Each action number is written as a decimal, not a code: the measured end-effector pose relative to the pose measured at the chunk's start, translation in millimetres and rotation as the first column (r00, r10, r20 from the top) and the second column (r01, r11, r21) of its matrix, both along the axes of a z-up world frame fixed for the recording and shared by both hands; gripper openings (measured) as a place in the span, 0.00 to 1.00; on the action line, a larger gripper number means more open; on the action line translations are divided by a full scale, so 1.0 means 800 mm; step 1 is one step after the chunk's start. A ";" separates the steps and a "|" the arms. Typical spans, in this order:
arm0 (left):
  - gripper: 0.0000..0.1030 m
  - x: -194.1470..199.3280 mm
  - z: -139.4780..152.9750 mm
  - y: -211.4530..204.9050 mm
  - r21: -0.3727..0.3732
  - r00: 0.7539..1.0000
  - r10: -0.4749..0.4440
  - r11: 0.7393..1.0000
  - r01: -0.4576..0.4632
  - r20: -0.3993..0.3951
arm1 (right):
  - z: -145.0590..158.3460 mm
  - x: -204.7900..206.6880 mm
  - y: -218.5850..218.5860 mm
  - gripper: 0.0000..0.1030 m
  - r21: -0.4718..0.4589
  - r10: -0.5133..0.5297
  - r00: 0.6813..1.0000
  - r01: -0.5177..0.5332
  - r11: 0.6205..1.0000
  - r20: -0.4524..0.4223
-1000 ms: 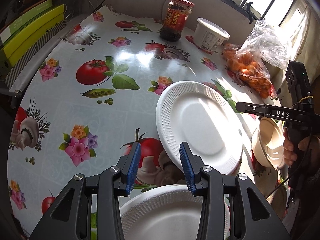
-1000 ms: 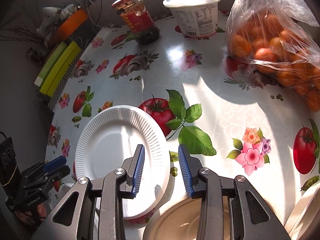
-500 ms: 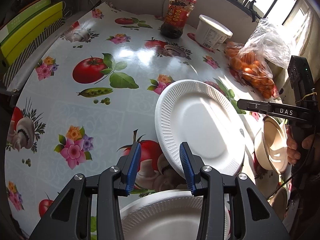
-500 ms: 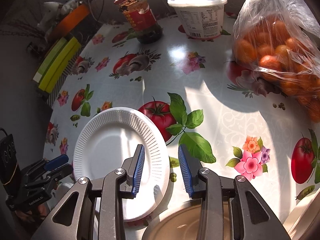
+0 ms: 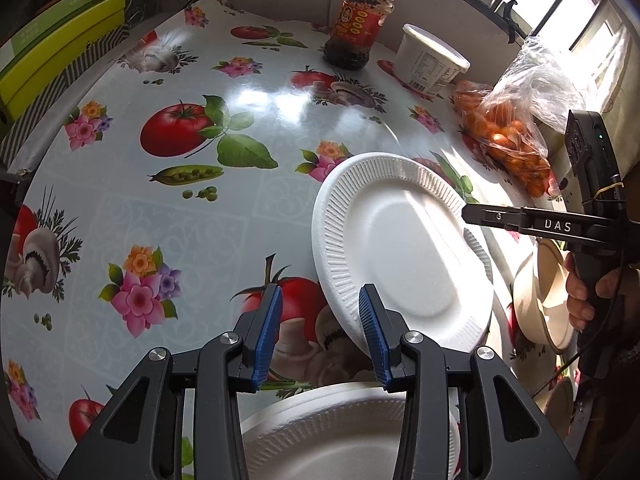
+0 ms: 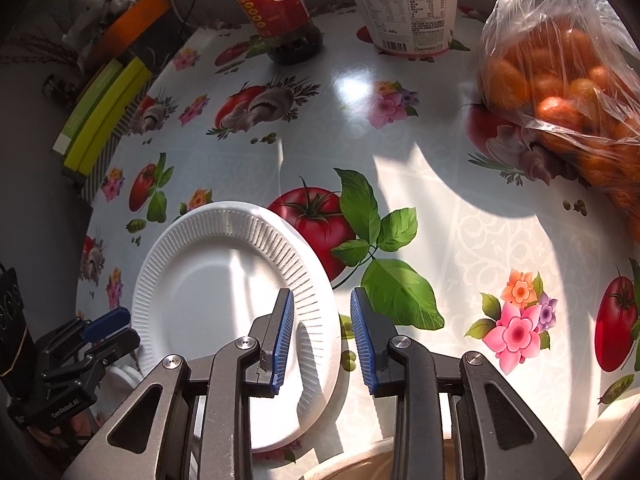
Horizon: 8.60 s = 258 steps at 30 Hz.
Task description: Organize plates and bowls
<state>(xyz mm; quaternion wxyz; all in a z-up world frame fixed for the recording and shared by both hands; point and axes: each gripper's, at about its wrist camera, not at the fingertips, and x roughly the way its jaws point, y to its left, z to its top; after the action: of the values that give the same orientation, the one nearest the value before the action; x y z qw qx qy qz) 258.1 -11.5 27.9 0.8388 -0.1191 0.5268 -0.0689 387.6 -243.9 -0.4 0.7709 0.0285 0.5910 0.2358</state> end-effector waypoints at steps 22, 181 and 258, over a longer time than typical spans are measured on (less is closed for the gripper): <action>0.16 0.001 -0.002 -0.004 -0.015 1.000 -0.003 1.000 0.004 0.005 | -0.001 -0.006 0.003 0.18 0.010 -0.003 1.000 0.003 1.000 0.008; 0.16 -0.205 -0.001 0.072 -0.040 0.998 0.067 0.997 -0.066 0.011 | 0.013 -0.236 0.061 0.17 0.042 0.080 0.996 -0.082 0.996 0.030; 0.39 -0.213 0.050 0.081 -0.019 0.989 0.094 0.996 -0.092 0.112 | 0.059 -0.272 0.016 0.47 0.167 -0.041 0.991 0.019 0.986 0.128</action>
<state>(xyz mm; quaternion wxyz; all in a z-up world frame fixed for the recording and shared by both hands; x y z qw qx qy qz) 87.8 53.2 68.2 0.8686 -0.1451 0.4721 -0.0399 170.4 -231.4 47.1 0.8065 0.0856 0.5170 0.2738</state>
